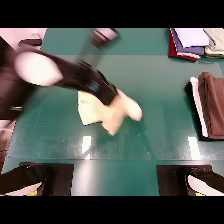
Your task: Fold the shirts.
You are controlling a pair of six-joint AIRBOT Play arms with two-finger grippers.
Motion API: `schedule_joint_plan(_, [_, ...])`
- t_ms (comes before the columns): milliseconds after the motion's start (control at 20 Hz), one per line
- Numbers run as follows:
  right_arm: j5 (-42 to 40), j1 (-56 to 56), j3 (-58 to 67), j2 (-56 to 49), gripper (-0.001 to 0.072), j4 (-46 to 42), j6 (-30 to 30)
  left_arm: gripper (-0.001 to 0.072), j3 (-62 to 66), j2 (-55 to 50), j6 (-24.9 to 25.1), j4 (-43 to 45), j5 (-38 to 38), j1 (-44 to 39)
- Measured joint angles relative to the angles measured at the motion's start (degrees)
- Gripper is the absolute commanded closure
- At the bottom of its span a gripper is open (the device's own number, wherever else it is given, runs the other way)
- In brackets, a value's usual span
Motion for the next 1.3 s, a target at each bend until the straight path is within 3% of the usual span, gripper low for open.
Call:
schedule_joint_plan(200, [1.92, 0.00, 0.04, -0.37, 0.0694, -0.02, 0.00, 0.0065, 0.66, -4.76, 0.33, 3.06, 0.70, -0.46])
schedule_joint_plan(400, [2.89, 0.00, 0.04, -0.33, 0.0694, -0.04, 0.00, 0.0064, 0.31, -6.19, -4.37, 4.57, 1.53, 11.34])
schedule_joint_plan(550, [3.41, 0.00, 0.04, -0.28, 0.0694, -0.04, 0.02, 0.0065, -4.09, -6.60, -7.02, 0.07, 3.74, 22.18])
schedule_joint_plan(750, [3.58, 0.00, 0.04, -0.28, 0.0694, -0.04, 0.02, 0.0064, -11.54, -8.79, -8.26, -5.97, 8.46, 30.18])
schedule_joint_plan(1100, [5.27, 0.00, 0.04, -0.28, 0.0694, -0.02, 0.02, 0.0065, -14.99, -17.68, -9.68, -9.68, 15.08, 33.07])
schedule_joint_plan(1250, [5.73, 0.00, 0.04, -0.31, 0.0694, 0.00, 0.02, 0.0065, -15.23, -20.17, -7.34, -14.03, 17.16, 33.27])
schedule_joint_plan(1300, [5.77, 0.00, 0.04, -0.35, 0.0694, 0.00, 0.02, 0.0132, -15.23, -20.59, -6.21, -15.80, 17.97, 33.31])
